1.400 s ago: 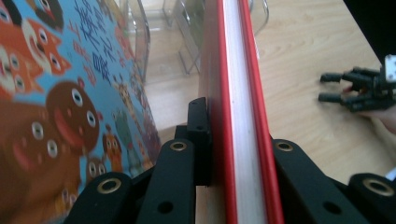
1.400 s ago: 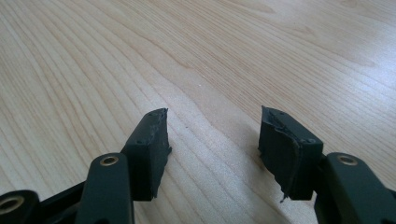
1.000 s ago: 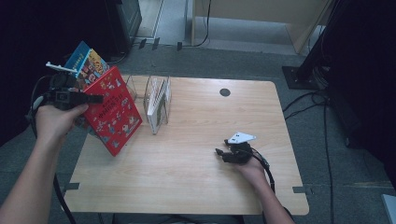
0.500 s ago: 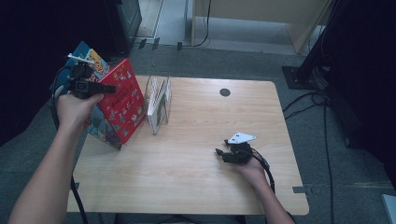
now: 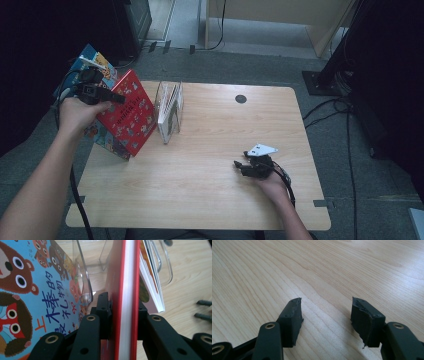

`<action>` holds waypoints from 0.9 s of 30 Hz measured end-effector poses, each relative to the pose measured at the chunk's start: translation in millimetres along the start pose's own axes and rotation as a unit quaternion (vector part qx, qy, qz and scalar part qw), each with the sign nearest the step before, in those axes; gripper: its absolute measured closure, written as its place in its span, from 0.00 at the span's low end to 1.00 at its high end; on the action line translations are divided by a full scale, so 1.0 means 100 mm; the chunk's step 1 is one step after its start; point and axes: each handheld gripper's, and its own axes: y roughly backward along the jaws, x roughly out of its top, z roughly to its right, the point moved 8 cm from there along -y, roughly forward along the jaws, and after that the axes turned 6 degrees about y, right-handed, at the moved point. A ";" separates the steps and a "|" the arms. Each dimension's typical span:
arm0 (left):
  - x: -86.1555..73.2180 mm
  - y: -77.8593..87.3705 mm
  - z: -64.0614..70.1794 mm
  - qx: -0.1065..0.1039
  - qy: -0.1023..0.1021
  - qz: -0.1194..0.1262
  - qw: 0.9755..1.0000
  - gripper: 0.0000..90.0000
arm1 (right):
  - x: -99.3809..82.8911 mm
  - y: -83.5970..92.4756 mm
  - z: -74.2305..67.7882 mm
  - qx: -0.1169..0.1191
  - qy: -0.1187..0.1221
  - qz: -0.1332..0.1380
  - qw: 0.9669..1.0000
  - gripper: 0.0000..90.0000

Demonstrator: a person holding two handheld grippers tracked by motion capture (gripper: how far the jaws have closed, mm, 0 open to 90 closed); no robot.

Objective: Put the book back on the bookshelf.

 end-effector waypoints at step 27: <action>0.37 -0.12 -0.12 0.006 0.069 0.017 0.997 0.89 | 0.00 0.00 0.01 -0.003 -0.004 -0.001 1.000 0.47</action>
